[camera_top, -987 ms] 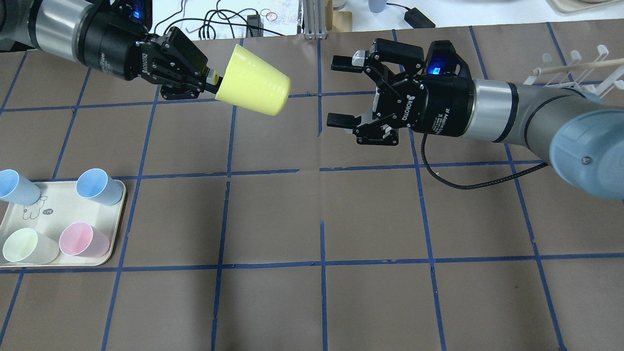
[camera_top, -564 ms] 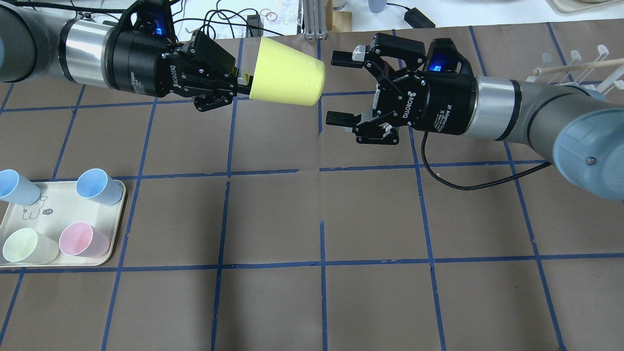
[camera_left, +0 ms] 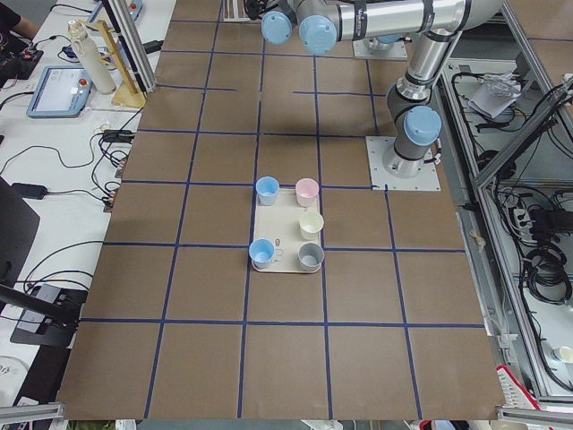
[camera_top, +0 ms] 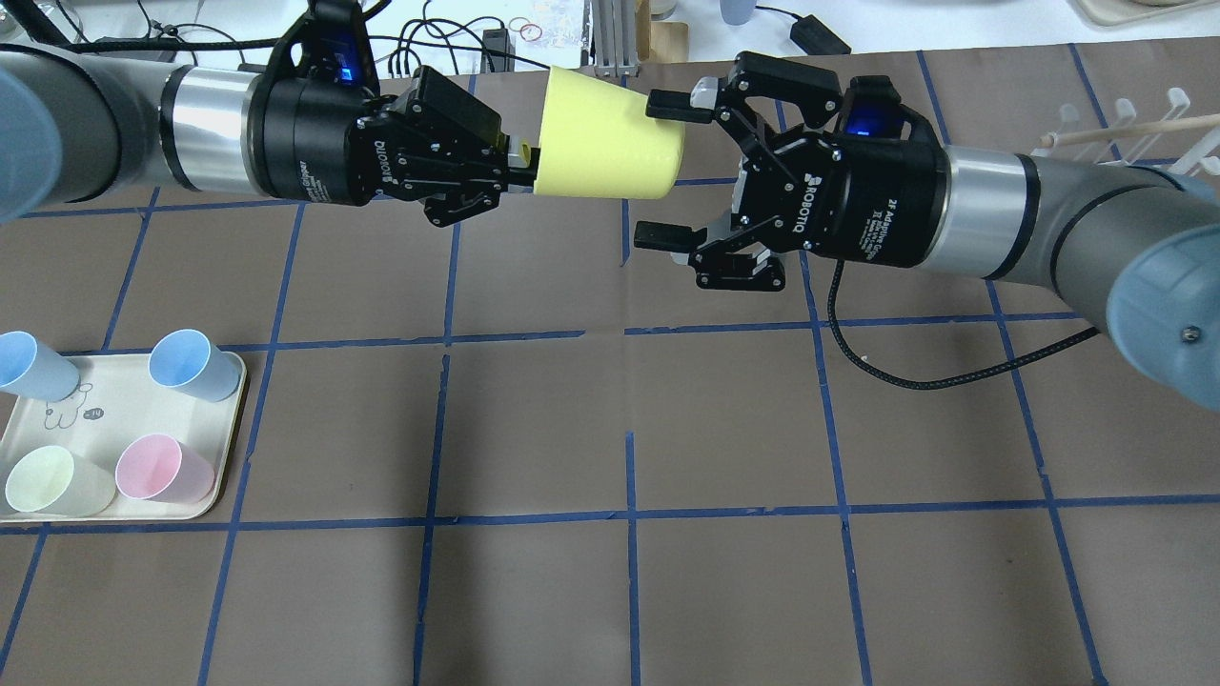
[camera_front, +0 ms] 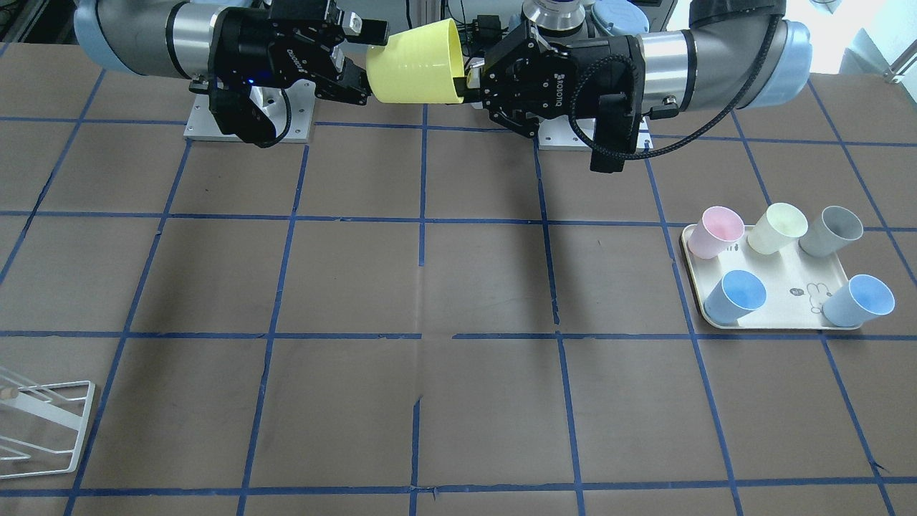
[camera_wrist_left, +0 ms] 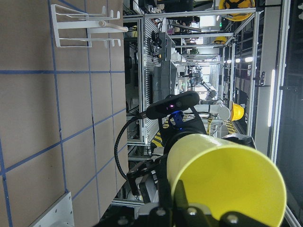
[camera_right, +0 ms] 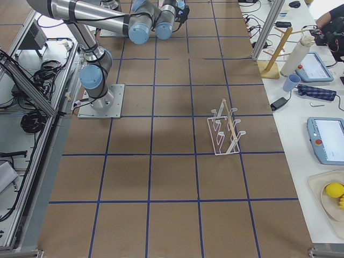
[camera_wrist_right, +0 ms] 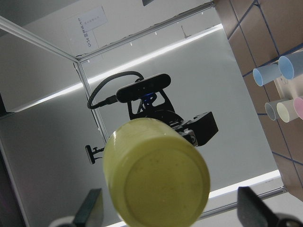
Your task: Transfer IKEA cup to right arm and place on rack
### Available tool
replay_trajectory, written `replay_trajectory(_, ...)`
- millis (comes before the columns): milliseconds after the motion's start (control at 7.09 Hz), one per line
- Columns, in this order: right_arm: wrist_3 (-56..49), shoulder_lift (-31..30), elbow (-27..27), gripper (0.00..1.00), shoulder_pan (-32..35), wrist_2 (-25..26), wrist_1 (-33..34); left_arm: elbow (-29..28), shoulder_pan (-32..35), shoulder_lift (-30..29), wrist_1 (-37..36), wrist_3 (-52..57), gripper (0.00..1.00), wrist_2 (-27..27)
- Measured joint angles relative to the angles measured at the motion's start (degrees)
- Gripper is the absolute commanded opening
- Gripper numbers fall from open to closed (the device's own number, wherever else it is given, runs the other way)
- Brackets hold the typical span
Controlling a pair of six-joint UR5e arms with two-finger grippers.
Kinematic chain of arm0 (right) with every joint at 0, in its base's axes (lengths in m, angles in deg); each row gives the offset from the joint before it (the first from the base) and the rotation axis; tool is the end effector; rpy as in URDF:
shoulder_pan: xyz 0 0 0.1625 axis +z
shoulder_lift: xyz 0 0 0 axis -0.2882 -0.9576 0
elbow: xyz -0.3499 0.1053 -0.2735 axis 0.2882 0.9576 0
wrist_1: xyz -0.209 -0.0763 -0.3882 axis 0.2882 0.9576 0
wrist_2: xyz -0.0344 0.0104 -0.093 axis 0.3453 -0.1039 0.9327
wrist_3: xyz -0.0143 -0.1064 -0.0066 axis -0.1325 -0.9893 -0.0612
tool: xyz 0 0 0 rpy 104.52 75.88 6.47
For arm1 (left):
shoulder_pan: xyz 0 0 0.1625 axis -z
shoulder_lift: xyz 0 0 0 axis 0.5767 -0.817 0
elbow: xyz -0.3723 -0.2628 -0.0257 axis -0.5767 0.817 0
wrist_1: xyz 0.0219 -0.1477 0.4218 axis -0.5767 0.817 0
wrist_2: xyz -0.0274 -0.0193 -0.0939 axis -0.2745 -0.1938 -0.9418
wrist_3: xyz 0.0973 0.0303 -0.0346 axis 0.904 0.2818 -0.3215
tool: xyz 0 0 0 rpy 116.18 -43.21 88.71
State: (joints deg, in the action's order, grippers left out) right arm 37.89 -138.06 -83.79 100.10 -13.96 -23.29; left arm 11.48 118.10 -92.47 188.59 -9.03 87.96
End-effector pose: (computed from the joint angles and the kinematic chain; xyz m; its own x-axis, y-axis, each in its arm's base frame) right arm 0.1910 -0.4388 0.4731 0.1093 0.3352 -0.9358 0.1305 0.9284 0.3478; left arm -0.1766 -0.5006 0.4950 -0.1901 0.0110 0.9817 0.0525 0.9986 -0.0011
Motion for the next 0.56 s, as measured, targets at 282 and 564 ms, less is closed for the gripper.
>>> replay_trajectory(282,1.31,-0.38,0.27,0.92,-0.02,0.18,-0.07,0.10,0.06,0.54,-0.15,-0.22,0.00,-0.10)
replay_trajectory(564,5.18,-0.38,2.51,0.88,-0.07,0.50,-0.09,0.40,0.18,0.81,-0.13,-0.10,0.00,-0.16)
